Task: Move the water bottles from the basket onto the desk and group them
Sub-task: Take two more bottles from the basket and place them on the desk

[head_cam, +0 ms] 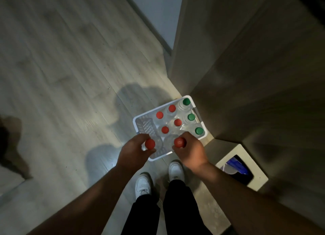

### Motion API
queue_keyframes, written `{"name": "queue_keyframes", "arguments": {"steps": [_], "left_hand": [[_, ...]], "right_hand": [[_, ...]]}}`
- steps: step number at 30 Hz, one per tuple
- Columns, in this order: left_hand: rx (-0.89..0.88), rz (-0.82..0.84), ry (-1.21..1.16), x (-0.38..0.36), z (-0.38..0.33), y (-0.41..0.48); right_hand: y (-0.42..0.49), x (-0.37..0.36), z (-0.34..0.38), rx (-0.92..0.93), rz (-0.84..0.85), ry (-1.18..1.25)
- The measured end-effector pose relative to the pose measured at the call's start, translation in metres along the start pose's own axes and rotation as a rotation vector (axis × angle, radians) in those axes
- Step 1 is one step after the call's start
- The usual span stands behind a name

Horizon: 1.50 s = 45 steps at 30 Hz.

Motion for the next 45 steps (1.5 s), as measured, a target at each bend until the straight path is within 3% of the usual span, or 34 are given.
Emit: {"name": "queue_keyframes", "arguments": {"steps": [6, 11, 19, 28, 33, 45], "left_hand": [[0.098, 0.009, -0.034, 0.056, -0.089, -0.043], [-0.003, 0.047, -0.076, 0.099, -0.183, -0.085], [-0.231, 0.217, -0.161, 0.127, -0.299, -0.131], [-0.402, 0.555, -0.116, 0.110, -0.355, -0.189], [-0.476, 0.704, -0.057, 0.079, -0.373, -0.238], [-0.675, 1.235, 0.123, -0.037, -0.372, -0.434]], "right_hand": [[-0.072, 0.113, 0.049, -0.011, -0.096, 0.161], [-0.138, 0.197, 0.082, 0.031, -0.124, 0.247], [-0.254, 0.286, 0.108, -0.069, -0.349, 0.472], [-0.415, 0.281, 0.092, -0.404, -0.788, 0.678], [-0.501, 0.252, 0.073, -0.570, -0.913, 0.697], [-0.725, 0.143, 0.033, -0.987, -1.221, 0.894]]}}
Point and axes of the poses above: each hand's wrist, its own y-axis towards the middle knuckle, its own x-axis out of the back of the hand, z = x × y, the point moved 9 cm from there along y, towards the middle knuckle, and after that the axes turned 10 degrees about -y, right-handed, at the moved point
